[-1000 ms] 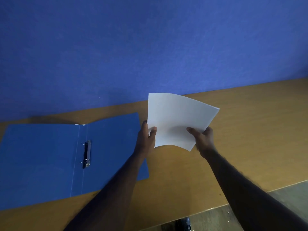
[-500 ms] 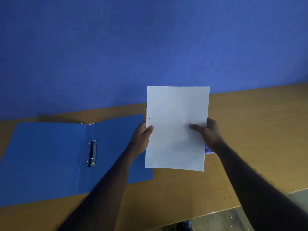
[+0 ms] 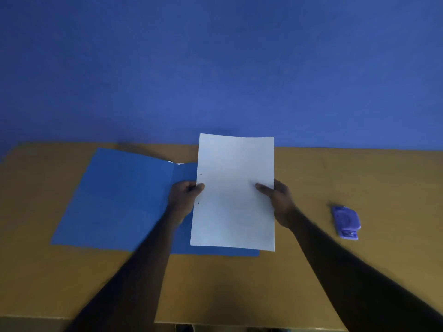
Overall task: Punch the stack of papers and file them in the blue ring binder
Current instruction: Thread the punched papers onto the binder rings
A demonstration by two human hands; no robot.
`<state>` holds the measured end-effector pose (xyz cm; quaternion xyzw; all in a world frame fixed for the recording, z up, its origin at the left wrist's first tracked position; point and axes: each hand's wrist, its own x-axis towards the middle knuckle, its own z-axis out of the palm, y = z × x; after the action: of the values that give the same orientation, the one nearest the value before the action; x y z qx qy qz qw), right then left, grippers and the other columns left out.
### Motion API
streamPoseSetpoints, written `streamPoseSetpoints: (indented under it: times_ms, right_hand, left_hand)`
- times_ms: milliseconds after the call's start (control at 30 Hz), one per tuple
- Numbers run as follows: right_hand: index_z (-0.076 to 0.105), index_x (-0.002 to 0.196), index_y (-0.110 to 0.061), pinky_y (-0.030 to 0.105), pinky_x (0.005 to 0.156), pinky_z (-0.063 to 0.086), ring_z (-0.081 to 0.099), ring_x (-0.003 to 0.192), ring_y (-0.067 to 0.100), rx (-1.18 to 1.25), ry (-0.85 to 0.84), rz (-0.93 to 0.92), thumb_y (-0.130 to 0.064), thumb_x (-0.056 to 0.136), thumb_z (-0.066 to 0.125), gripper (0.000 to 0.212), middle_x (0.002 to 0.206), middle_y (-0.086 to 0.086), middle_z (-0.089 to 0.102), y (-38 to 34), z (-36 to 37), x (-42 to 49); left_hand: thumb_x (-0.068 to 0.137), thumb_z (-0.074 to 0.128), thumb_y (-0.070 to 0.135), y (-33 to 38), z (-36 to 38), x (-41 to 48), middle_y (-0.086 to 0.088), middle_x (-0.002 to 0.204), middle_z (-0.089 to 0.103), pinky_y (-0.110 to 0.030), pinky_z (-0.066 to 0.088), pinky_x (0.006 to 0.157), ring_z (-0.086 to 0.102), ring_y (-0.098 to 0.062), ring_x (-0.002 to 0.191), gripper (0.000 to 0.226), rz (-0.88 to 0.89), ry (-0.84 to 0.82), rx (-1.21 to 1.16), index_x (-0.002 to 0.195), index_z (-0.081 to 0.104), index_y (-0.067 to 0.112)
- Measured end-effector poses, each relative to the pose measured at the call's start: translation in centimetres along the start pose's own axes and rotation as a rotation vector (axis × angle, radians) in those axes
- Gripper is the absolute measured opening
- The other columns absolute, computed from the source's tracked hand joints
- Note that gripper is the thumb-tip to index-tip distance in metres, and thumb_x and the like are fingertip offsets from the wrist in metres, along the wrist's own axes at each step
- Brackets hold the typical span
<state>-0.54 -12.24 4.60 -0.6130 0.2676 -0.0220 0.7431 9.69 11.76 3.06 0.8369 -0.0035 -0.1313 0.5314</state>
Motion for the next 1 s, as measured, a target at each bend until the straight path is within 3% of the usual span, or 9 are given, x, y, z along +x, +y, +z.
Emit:
streamPoseSetpoints:
  times_ms: [133, 200, 333, 400, 467, 533, 667, 800, 1000]
  right_hand:
    - [0.064, 0.113, -0.01, 0.049, 0.086, 0.057, 0.07, 0.099, 0.029, -0.238, -0.064, -0.009, -0.006, 0.088, 0.065, 0.025, 0.108, 0.007, 0.073, 1.6, 3.3, 1.0]
    - [0.065, 0.107, -0.011, 0.048, 0.082, 0.058, 0.07, 0.095, 0.029, -0.331, -0.026, -0.03, -0.003, 0.087, 0.065, 0.021, 0.103, 0.008, 0.072, 2.1, 4.6, 1.4]
    - [0.065, 0.106, -0.008, 0.045, 0.077, 0.057, 0.068, 0.088, 0.026, -0.415, 0.049, -0.049, -0.003, 0.087, 0.063, 0.02, 0.102, 0.01, 0.07, 2.3, 6.2, 1.9]
    - [0.066, 0.108, -0.005, 0.045, 0.077, 0.057, 0.068, 0.086, 0.026, -0.435, 0.079, -0.047, -0.003, 0.087, 0.064, 0.021, 0.102, 0.011, 0.07, 2.3, 6.3, 2.2]
    - [0.065, 0.109, -0.005, 0.043, 0.076, 0.056, 0.066, 0.083, 0.023, -0.448, 0.09, -0.045, -0.003, 0.088, 0.063, 0.021, 0.099, 0.009, 0.069, 2.3, 6.3, 2.3]
    - [0.065, 0.109, -0.004, 0.041, 0.076, 0.056, 0.066, 0.083, 0.022, -0.46, 0.098, -0.045, -0.003, 0.088, 0.063, 0.022, 0.098, 0.007, 0.069, 2.2, 6.4, 2.4]
    - [0.066, 0.105, -0.007, 0.042, 0.075, 0.057, 0.068, 0.086, 0.024, -0.5, 0.09, -0.065, -0.005, 0.087, 0.063, 0.019, 0.099, 0.008, 0.07, 2.1, 6.7, 2.5]
    - [0.065, 0.101, -0.013, 0.037, 0.072, 0.059, 0.068, 0.085, 0.018, -0.513, 0.05, -0.081, -0.008, 0.087, 0.063, 0.015, 0.097, 0.004, 0.07, 1.8, 7.3, 2.5]
    - [0.064, 0.099, -0.012, 0.026, 0.061, 0.052, 0.065, 0.079, 0.013, -0.519, 0.021, -0.095, -0.007, 0.087, 0.062, 0.013, 0.094, 0.001, 0.068, 1.0, 8.8, 2.5]
  left_hand:
    - [0.084, 0.068, 0.024, -1.9, -2.7, 0.5, -0.005, 0.056, 0.048, -0.027, 0.037, 0.057, 0.044, -0.014, 0.052, 0.031, -0.062, 0.042, 0.036, 0.068, 0.064, -0.001]
    - [0.085, 0.068, 0.026, -2.9, -3.7, 0.8, -0.001, 0.054, 0.053, -0.026, 0.039, 0.057, 0.049, -0.011, 0.053, 0.03, -0.075, 0.036, 0.125, 0.066, 0.064, 0.004]
    - [0.088, 0.06, 0.027, -5.1, -4.8, 1.5, -0.012, 0.069, 0.068, -0.034, 0.049, 0.067, 0.058, -0.015, 0.063, 0.031, -0.072, 0.064, 0.235, 0.068, 0.065, 0.004]
    - [0.088, 0.058, 0.023, -5.4, -4.8, 1.5, -0.014, 0.072, 0.068, -0.03, 0.046, 0.064, 0.056, -0.013, 0.062, 0.026, -0.043, 0.068, 0.297, 0.07, 0.064, 0.006]
    - [0.089, 0.056, 0.02, -5.2, -4.6, 1.6, -0.003, 0.071, 0.065, -0.022, 0.039, 0.057, 0.054, -0.006, 0.06, 0.012, -0.033, 0.035, 0.304, 0.082, 0.065, 0.016]
    - [0.092, 0.054, 0.019, -5.0, -4.1, 1.7, 0.001, 0.087, 0.067, -0.015, 0.04, 0.058, 0.059, -0.009, 0.072, 0.022, -0.005, -0.001, 0.276, 0.111, 0.065, 0.022]
    - [0.096, 0.05, 0.025, -5.9, -3.2, 2.6, -0.007, 0.122, 0.062, -0.032, 0.05, 0.09, 0.059, -0.023, 0.11, 0.044, 0.122, -0.084, 0.463, 0.139, 0.048, 0.019]
    - [0.097, 0.047, 0.031, -6.4, -3.2, 3.1, -0.01, 0.122, 0.06, -0.04, 0.051, 0.093, 0.057, -0.026, 0.112, 0.049, 0.159, -0.104, 0.632, 0.145, 0.039, 0.022]
    - [0.098, 0.047, 0.03, -6.6, -3.5, 3.7, -0.01, 0.127, 0.06, -0.039, 0.048, 0.097, 0.055, -0.026, 0.118, 0.047, 0.145, -0.053, 0.637, 0.144, 0.041, 0.02]
